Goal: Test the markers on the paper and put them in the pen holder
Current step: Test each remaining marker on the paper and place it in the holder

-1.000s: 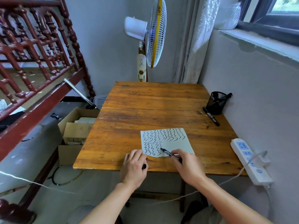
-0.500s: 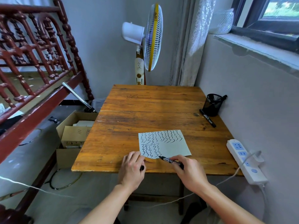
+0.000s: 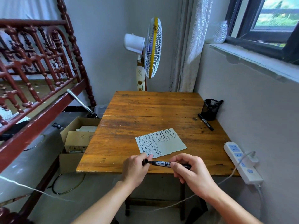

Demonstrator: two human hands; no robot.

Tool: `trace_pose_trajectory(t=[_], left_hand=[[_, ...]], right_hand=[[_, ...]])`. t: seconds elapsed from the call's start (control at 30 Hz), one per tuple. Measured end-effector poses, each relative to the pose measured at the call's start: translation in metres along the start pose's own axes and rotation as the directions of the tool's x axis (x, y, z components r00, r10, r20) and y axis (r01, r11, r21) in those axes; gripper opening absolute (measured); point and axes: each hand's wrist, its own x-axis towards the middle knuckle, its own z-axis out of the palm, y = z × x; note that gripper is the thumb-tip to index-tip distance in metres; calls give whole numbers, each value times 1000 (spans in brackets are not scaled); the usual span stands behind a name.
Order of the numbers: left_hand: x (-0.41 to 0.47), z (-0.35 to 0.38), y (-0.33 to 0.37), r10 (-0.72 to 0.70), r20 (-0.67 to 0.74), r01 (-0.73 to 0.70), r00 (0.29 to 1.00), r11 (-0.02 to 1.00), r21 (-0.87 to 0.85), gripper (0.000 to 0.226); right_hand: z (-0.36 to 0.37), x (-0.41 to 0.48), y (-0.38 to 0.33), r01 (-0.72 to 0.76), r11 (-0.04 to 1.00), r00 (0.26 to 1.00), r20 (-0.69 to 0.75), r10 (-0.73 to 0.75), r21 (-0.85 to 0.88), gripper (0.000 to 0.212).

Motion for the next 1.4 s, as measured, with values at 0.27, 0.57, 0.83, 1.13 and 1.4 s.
trace_pose_trajectory(t=[0.27, 0.57, 0.83, 1.13, 1.4], left_hand=[[-7, -19, 21, 122, 12, -123, 992, 992, 38, 31], [-14, -31, 41, 261, 155, -288, 953, 937, 195, 23], [-13, -15, 57, 188, 158, -228, 969, 926, 300, 15], [14, 4, 36, 119, 194, -154, 974, 972, 175, 24], [31, 22, -28, -252, 128, 201, 959, 927, 317, 65]], right_hand=[[-1, -9, -6, -2, 998, 1000, 25, 3, -70, 5], [-7, -11, -7, 76, 963, 993, 110, -48, -258, 11], [-8, -5, 8, -320, 927, 947, 36, 320, 197, 21], [-24, 21, 24, -325, 940, 946, 18, 325, 104, 19], [-139, 140, 30, -121, 983, 778, -601, 181, 139, 24]])
